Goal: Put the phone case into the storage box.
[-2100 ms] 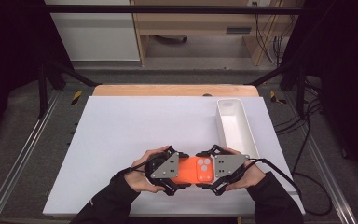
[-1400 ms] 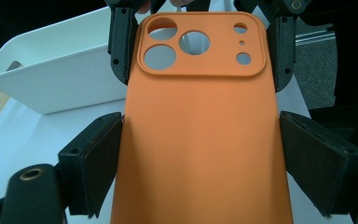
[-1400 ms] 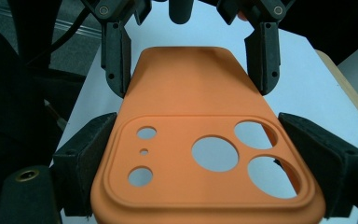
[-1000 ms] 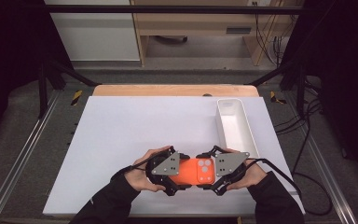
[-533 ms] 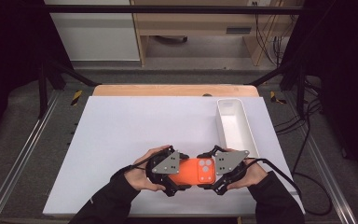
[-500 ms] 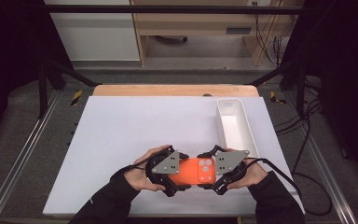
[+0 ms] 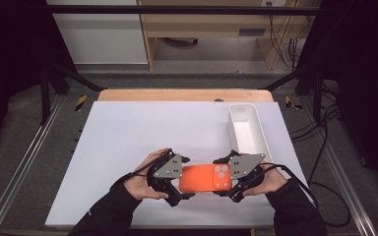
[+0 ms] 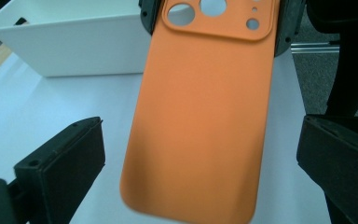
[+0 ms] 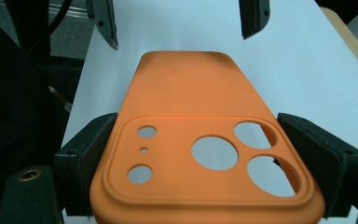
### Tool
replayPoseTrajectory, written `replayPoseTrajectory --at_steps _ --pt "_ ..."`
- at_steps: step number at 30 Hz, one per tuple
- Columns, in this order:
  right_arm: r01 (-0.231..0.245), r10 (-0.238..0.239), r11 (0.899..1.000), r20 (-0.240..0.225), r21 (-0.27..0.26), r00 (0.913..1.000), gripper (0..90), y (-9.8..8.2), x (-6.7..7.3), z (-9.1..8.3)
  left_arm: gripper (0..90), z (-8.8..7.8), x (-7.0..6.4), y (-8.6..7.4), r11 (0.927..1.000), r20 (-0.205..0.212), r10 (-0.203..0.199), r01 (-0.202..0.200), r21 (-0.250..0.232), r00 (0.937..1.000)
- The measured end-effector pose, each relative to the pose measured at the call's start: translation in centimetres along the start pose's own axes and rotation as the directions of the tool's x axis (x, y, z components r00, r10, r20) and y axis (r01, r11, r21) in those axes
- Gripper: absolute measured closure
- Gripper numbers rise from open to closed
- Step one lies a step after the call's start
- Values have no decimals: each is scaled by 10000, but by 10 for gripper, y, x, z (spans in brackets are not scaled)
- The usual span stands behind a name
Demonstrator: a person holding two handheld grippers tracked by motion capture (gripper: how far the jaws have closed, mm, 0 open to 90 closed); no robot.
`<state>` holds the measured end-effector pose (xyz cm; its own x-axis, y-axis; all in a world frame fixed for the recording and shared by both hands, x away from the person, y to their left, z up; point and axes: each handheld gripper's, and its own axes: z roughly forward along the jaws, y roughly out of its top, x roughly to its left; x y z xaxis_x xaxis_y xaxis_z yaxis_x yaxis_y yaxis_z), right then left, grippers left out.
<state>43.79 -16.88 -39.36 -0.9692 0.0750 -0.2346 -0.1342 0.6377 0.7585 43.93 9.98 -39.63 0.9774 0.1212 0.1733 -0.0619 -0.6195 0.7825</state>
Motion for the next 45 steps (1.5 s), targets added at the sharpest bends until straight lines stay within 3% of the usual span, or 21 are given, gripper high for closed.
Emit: replayPoseTrajectory --at_steps 11,23,37,45 --pt "-51 65 9982 -239 602 9997 160 9 -5 -5 5 0 4 -7 9984 44 -417 415 387 9991" --pt "-16 156 9861 -829 1659 9964 160 26 -9 -5 7 5 5 -10 9943 243 -610 586 886 9978" --pt "47 178 9735 -967 2285 9952 160 39 -13 -4 8 12 6 -5 9857 371 -470 404 1638 9982" --pt "-1 281 9660 -1047 2586 9941 160 44 -14 -1 10 18 8 0 9768 392 -335 244 2128 9987"
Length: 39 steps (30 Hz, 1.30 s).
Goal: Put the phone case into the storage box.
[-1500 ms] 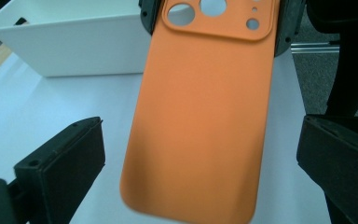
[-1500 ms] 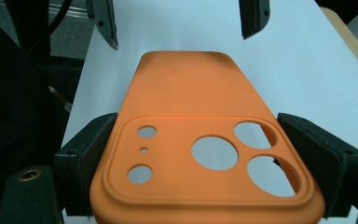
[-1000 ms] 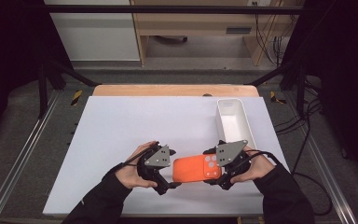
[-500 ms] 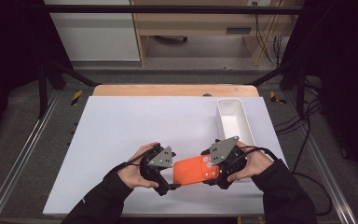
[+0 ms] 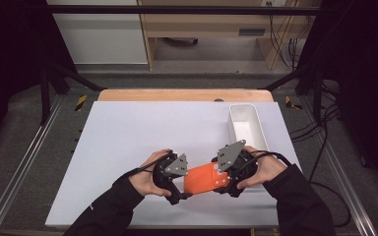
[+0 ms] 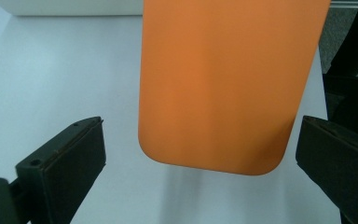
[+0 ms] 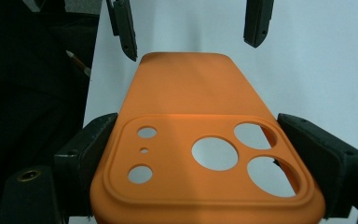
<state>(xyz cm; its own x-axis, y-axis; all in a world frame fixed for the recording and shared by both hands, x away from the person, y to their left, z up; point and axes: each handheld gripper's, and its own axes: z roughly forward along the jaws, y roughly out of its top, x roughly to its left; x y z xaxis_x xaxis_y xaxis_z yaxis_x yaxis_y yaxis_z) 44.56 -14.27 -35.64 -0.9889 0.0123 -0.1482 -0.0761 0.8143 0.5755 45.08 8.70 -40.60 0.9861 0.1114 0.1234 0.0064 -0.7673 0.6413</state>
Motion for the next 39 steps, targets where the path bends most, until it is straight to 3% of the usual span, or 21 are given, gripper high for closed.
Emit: replayPoseTrajectory --at_steps 7,39 --pt "-28 30 9998 -114 197 9999 160 4 0 2 11 4 -1 4 9992 23 191 -192 361 9998" --pt "-105 116 9962 -128 865 9999 160 10 -4 11 9 26 -7 26 9903 546 729 -787 1143 9958"
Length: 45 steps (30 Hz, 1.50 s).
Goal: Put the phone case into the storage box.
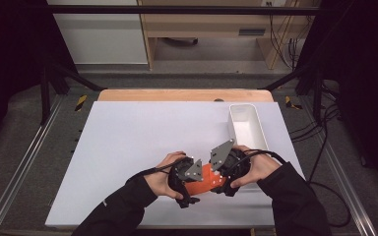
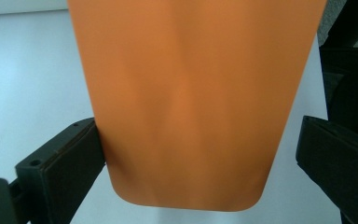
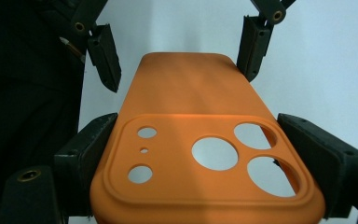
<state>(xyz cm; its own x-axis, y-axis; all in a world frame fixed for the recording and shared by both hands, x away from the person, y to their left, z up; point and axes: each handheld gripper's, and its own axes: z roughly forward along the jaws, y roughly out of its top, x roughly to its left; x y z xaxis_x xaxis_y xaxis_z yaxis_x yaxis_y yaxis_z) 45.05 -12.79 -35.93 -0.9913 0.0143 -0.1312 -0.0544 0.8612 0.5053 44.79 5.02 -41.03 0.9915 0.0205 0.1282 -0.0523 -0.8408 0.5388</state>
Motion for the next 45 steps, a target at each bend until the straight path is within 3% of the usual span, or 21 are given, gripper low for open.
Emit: replayPoseTrajectory --at_steps 19,29,33,45 --pt "32 -31 9998 -60 197 10000 160 1 0 5 16 14 3 9 9995 24 -231 231 237 9997" --pt "257 -255 9992 -82 295 9996 160 1 1 7 59 18 4 11 9990 163 -326 320 323 9993" --pt "360 -357 9988 -105 337 9993 160 0 2 7 89 18 2 11 9995 183 -132 127 303 9997" --pt "574 -571 9977 -78 357 9983 160 0 4 8 151 20 2 13 9985 72 -205 201 512 9998"
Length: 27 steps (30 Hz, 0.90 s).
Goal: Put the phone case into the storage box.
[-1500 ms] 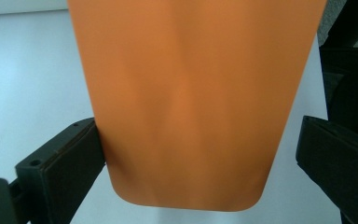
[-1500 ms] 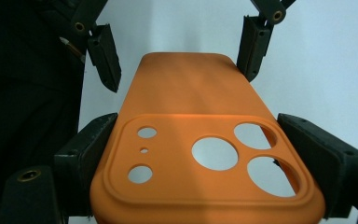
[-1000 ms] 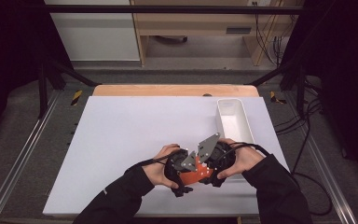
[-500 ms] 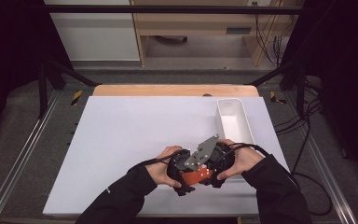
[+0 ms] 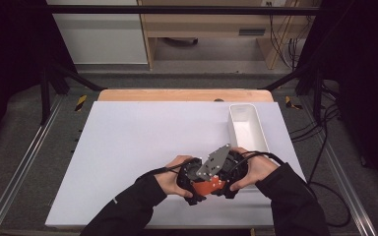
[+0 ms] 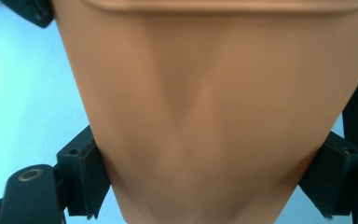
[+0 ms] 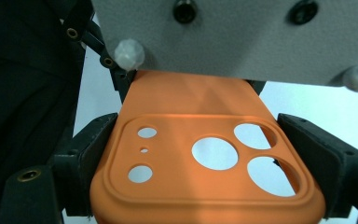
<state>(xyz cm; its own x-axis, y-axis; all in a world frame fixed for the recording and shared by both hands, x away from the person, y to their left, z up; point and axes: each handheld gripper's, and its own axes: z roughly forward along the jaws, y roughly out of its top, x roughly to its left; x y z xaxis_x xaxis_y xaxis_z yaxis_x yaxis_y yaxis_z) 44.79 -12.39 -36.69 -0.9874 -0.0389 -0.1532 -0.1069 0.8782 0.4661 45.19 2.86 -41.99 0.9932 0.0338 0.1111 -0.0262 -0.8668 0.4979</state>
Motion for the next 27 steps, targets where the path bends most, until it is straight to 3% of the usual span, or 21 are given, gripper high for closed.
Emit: replayPoseTrajectory --at_steps 12,20,27 --pt "39 -39 10000 -66 9 10000 158 0 0 0 156 1 -2 1 9999 -48 32 -32 120 10000" --pt "68 -68 10000 6 1 10000 152 0 0 1 158 1 0 -1 9999 -84 69 -70 -83 9999" --pt "19 -9 9990 227 -440 9997 123 0 0 -2 159 -2 0 -1 9995 -201 79 -85 -308 9998"
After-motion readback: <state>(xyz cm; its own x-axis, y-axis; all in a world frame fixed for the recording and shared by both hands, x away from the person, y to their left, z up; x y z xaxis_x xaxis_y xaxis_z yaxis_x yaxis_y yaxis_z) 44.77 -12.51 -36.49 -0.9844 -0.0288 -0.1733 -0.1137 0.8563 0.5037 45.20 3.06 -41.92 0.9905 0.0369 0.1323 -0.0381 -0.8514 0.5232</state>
